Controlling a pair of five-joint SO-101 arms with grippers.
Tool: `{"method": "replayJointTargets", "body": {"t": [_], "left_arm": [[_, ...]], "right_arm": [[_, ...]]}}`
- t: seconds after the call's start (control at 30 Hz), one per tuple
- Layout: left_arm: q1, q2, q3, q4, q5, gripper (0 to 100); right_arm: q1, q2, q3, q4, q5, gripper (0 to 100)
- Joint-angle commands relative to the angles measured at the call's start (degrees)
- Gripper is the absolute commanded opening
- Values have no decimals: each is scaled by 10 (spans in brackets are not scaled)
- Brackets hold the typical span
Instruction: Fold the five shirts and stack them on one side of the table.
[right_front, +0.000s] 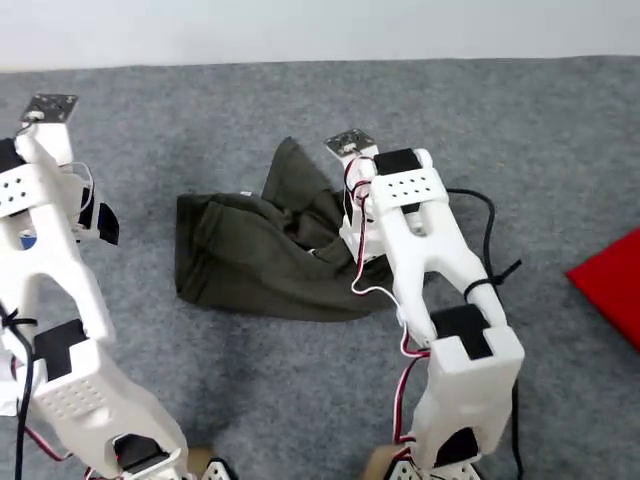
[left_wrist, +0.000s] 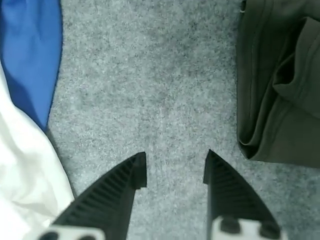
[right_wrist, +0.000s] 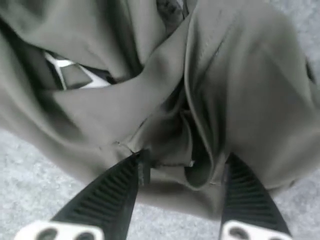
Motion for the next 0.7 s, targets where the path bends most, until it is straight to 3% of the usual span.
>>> {"method": "replayJointTargets", "body": {"t": [0.0,0.17,0.47,0.67], "left_arm": [[4,-27,0,14,-2,188],[4,-27,4,14,-2,188],[4,-27,4,14,-2,188],[12,-27,4,14,-2,188]], "right_arm": [[-5,12,-33,-7,-3,221],[9,18,-49,0,25,13],[103,-27,-176,179,91,10],[183,-97,-110,182,120,10]]}}
